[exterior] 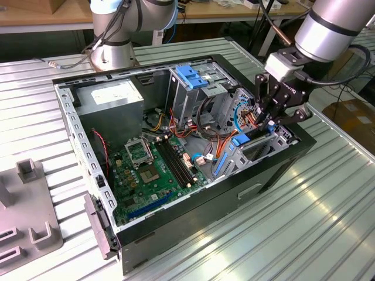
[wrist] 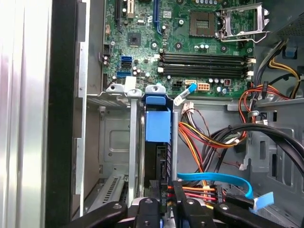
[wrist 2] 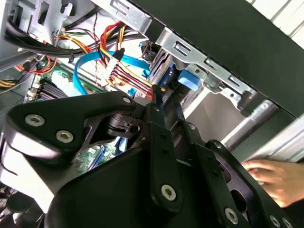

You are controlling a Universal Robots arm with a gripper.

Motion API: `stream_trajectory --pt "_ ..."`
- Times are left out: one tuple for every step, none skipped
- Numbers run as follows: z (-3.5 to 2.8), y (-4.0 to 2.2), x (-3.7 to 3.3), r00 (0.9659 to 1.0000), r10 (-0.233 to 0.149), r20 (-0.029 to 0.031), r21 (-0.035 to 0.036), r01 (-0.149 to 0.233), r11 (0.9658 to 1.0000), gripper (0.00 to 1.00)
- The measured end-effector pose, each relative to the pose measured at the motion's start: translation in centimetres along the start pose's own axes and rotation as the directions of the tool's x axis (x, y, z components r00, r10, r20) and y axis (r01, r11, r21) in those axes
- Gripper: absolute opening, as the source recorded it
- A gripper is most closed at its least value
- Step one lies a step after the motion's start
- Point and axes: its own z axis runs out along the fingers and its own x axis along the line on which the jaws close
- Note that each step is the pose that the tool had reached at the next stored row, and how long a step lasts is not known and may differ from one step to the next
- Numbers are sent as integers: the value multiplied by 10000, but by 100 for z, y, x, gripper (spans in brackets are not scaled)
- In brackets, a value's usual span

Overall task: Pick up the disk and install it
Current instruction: 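Insert the first disk wire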

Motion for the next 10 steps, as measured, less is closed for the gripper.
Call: stream_trajectory --pt "-27 1 0 10000 0 -2 2 0 10000 25" --pt "-27 1 0 10000 1 0 3 -1 10000 25" --pt "-27 1 0 10000 0 0 3 0 10000 23" --pt "-27 1 0 10000 0 0 4 0 10000 23" --pt "-28 1 0 10000 0 -1 4 0 10000 16" --pt "-29 1 0 10000 0 -2 4 0 10000 10" --pt "-28 1 0 10000 0 -2 4 0 10000 10" --pt "-29 1 0 10000 0 -2 4 0 10000 10" --pt "-29 1 0 10000 0 -2 4 0 10000 10" --pt "-29 1 0 10000 0 -2 5 0 10000 10"
